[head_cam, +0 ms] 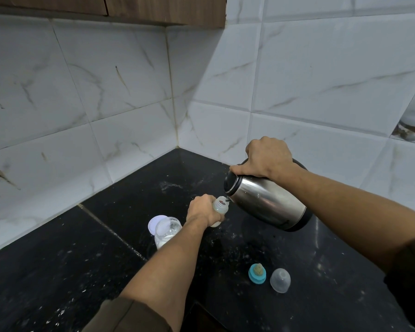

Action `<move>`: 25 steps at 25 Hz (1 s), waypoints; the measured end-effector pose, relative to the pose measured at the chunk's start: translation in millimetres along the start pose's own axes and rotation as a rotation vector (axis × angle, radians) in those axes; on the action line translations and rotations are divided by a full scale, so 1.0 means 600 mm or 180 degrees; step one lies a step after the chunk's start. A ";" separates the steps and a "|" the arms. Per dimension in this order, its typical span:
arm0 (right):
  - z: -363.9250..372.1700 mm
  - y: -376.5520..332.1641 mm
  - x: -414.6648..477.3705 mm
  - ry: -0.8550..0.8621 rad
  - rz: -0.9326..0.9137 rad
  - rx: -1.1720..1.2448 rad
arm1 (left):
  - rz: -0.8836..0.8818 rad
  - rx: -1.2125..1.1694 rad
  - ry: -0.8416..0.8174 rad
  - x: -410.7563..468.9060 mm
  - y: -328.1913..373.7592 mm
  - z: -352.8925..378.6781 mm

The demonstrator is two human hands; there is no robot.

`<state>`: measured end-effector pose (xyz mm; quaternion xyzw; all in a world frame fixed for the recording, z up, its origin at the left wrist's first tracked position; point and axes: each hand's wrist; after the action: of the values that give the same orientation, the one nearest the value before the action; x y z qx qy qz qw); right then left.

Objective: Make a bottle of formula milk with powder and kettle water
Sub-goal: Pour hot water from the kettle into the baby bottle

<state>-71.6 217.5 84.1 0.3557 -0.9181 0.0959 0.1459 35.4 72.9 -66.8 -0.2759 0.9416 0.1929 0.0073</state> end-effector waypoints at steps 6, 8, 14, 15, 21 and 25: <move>-0.001 0.001 -0.003 0.0005 -0.0001 -0.0012 | 0.0035 0.0023 0.0011 -0.002 0.001 0.000; -0.002 0.001 -0.005 0.0006 -0.0001 -0.0023 | 0.0045 0.0028 0.0015 -0.003 0.002 0.000; -0.003 0.000 -0.008 -0.0002 -0.0006 -0.0047 | 0.0058 0.0033 0.0029 -0.009 0.000 0.001; -0.003 -0.001 -0.008 0.0001 -0.0015 -0.0057 | 0.0065 0.0039 0.0031 -0.010 0.000 0.000; -0.006 0.000 -0.011 0.0014 -0.0038 -0.0076 | 0.0094 0.0060 0.0058 -0.012 0.001 0.001; -0.008 0.000 -0.013 0.0015 -0.0045 -0.0076 | 0.0110 0.0050 0.0044 -0.013 0.002 0.002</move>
<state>-64.9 223.5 85.9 0.3602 -0.9163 0.0848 0.1530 41.2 78.2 -66.6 -0.2608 0.9478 0.1837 -0.0004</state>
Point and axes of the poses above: each hand's wrist, its own x-axis towards the middle knuckle, its own z-axis out of the palm, y = z × x, and after that the axes turned 12 degrees about x, right-handed
